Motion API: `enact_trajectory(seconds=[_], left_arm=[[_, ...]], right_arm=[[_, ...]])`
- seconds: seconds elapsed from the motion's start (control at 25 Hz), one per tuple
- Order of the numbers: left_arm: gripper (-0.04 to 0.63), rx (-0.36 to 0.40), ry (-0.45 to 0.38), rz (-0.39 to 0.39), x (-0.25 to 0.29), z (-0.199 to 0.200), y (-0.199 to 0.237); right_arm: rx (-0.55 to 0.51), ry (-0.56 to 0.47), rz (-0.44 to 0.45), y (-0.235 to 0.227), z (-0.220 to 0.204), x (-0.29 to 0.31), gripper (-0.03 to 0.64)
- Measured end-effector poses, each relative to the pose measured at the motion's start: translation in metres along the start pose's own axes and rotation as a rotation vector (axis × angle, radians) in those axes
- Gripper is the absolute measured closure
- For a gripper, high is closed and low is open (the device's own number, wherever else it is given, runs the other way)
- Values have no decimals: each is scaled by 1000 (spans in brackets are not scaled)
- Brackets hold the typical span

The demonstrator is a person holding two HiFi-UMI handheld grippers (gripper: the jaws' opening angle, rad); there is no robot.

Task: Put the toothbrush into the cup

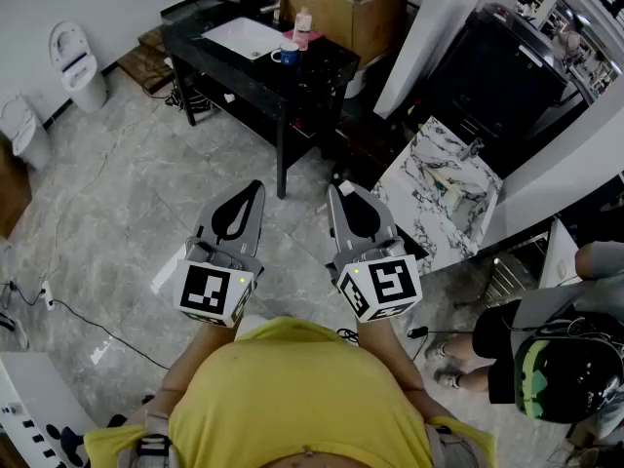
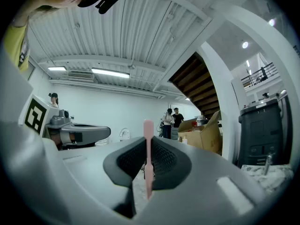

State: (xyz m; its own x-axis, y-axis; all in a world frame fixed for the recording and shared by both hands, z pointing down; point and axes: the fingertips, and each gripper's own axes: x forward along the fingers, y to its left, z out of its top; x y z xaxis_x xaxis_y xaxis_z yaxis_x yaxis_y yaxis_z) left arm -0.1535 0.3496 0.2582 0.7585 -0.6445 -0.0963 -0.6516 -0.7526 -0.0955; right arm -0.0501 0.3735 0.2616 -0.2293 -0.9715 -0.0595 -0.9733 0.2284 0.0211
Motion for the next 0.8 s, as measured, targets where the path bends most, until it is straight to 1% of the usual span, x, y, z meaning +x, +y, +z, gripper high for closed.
enact_trajectory(seconds=[0.12, 0.28, 0.48, 0.64, 0.8], left_arm=[[594, -9, 3, 7, 11, -7, -3], [594, -10, 24, 6, 26, -16, -1], [594, -19, 37, -8, 50, -28, 10], [594, -18, 38, -22, 82, -40, 29], [594, -36, 22, -17, 125, -47, 63]], right_arm=[[2, 5, 10, -12, -6, 5, 586], [55, 0, 38, -24, -11, 15, 584], [79, 12, 26, -43, -24, 35, 584], [77, 2, 7, -64, -31, 65, 584], [49, 7, 6, -84, -35, 112, 585]])
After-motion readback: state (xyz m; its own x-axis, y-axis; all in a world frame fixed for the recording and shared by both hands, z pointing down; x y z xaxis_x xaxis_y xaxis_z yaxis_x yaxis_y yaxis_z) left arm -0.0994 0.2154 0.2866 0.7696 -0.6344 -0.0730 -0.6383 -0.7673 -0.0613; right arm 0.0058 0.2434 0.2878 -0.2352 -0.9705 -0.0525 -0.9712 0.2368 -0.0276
